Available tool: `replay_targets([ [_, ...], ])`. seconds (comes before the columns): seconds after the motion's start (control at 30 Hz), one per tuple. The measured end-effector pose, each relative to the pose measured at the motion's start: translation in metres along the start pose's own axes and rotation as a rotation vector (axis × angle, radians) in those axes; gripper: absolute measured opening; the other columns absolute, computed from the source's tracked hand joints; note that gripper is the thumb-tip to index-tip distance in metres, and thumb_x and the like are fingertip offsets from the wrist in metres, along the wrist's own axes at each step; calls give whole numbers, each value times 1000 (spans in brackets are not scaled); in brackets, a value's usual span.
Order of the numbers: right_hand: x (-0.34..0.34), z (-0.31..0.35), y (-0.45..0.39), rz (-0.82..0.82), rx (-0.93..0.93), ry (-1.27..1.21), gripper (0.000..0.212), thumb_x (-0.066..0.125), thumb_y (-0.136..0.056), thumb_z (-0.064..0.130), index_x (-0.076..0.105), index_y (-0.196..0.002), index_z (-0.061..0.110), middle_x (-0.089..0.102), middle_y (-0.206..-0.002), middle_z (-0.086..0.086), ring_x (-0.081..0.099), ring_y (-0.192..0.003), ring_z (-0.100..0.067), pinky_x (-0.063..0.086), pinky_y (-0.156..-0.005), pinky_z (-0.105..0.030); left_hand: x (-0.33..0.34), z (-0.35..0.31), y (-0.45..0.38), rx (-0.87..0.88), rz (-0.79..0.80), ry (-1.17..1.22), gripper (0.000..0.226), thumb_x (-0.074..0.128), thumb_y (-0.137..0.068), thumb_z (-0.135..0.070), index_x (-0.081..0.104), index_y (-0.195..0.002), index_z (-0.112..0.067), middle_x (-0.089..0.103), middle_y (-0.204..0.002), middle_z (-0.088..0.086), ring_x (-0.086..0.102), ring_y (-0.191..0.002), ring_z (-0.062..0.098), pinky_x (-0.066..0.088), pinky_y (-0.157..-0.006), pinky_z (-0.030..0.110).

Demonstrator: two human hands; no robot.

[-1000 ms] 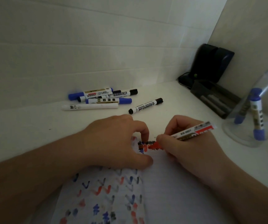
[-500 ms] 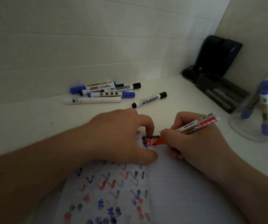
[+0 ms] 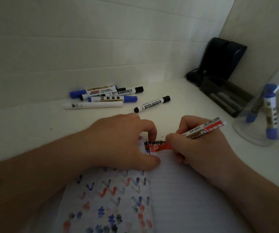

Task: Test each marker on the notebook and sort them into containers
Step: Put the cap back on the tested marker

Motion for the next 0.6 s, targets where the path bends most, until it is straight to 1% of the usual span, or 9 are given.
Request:
replay_targets([
  [0.17, 1, 0, 0, 17, -11, -15, 24, 74, -85, 4, 56, -69, 0, 65, -53, -11, 58, -42, -13, 46, -46, -21, 0, -1, 0, -1, -4, 1, 50, 59, -65, -84, 44, -105, -58, 49, -100, -21, 48, -89, -1, 51, -83, 33],
  [0.27, 2, -1, 0, 16, -8, -17, 25, 73, -83, 3, 55, -65, 3, 65, -52, -11, 56, -41, -15, 45, -46, -23, 0, -1, 0, 3, -9, -5, 51, 59, -66, -84, 44, -106, -57, 49, -101, -21, 48, -90, -1, 51, -83, 34],
  [0.37, 0, -2, -1, -8, -5, -34, 25, 73, -84, 5, 56, -66, 5, 65, -54, -11, 58, -43, -15, 47, -47, -23, -1, -1, 1, 6, -14, 4, 51, 59, -65, -84, 44, -105, -57, 49, -102, -21, 49, -91, -1, 51, -84, 35],
  [0.5, 1, -1, -1, 15, -11, -21, 26, 72, -82, 4, 54, -64, 7, 64, -52, -10, 57, -43, -15, 47, -46, -23, -2, -3, 3, 21, -23, 7, 49, 58, -66, -84, 42, -104, -59, 49, -101, -21, 49, -90, 0, 51, -82, 34],
  [0.57, 0, -3, -2, 11, 4, -101, 30, 72, -81, 2, 54, -60, 11, 61, -52, -10, 54, -43, -17, 42, -43, -22, -3, -3, 4, 23, -15, 34, 49, 61, -68, -82, 39, -107, -62, 47, -102, -23, 49, -90, -1, 50, -80, 32],
  [0.6, -2, -4, -3, 11, 23, -184, 33, 71, -82, 0, 53, -58, 13, 58, -52, -11, 50, -44, -17, 39, -41, -22, -5, -2, 5, 25, -22, 72, 51, 63, -70, -80, 36, -109, -64, 47, -102, -24, 49, -89, -3, 49, -77, 30],
])
Point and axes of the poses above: each hand's wrist, its own y-axis away from the middle knuckle, its own x-axis out of the palm, z = x × y, the point moved 5 cm from there along -y, towards the middle knuckle
